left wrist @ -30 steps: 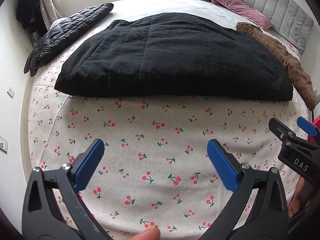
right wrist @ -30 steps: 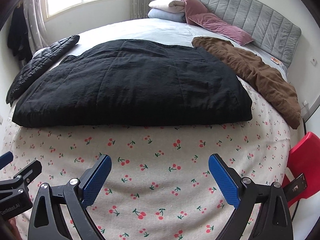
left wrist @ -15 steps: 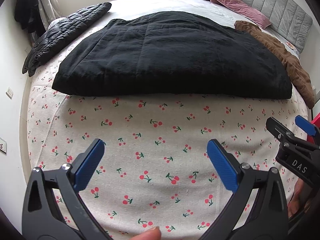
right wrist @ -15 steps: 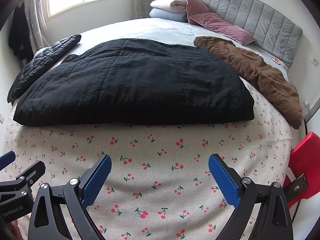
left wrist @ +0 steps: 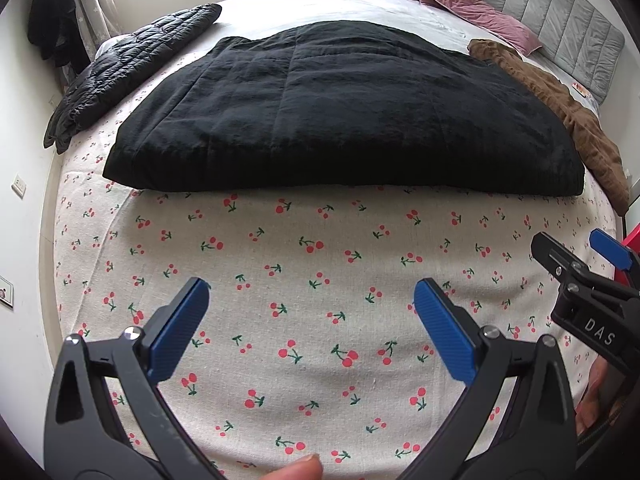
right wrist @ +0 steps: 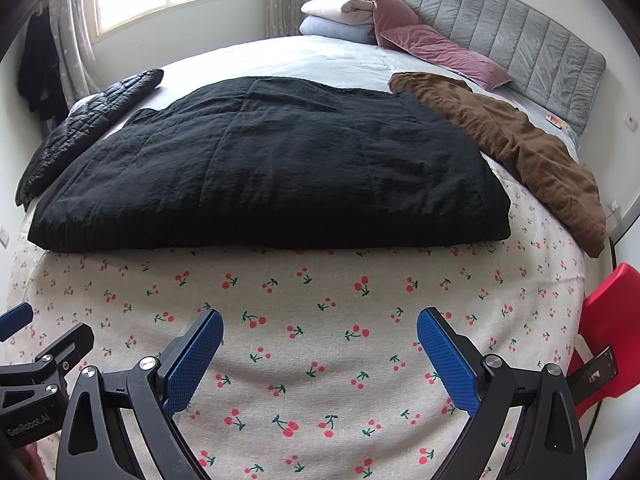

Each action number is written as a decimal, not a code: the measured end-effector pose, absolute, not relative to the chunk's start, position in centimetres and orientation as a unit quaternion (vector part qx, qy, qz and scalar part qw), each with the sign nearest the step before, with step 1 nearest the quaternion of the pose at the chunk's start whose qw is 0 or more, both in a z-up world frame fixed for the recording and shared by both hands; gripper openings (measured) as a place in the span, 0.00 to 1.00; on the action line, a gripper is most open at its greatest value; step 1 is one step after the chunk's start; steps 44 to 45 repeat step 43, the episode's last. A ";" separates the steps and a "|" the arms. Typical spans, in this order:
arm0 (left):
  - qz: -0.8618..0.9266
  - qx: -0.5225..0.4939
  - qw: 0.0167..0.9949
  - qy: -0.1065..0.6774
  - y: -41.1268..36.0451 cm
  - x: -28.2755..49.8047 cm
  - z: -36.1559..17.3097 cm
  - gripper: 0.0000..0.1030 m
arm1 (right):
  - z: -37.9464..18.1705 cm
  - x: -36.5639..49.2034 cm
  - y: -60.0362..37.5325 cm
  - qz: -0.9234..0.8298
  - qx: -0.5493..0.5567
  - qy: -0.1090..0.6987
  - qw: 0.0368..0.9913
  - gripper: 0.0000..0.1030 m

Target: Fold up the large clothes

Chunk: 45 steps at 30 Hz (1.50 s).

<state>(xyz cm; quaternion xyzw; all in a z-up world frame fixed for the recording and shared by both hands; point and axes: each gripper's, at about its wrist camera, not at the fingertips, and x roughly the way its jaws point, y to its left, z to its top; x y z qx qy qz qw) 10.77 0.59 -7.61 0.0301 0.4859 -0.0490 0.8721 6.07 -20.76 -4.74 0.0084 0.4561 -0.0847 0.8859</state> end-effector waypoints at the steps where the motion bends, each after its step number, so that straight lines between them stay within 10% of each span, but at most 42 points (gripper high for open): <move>1: -0.049 0.030 0.872 0.486 0.6 10.8 -7.6 0.99 | -4.7 6.0 -20.8 -0.084 0.009 0.456 0.886 0.96; 45: -0.049 0.038 0.871 0.487 0.7 10.7 -7.7 0.99 | -4.8 5.9 -21.0 -0.083 0.013 0.456 0.886 0.96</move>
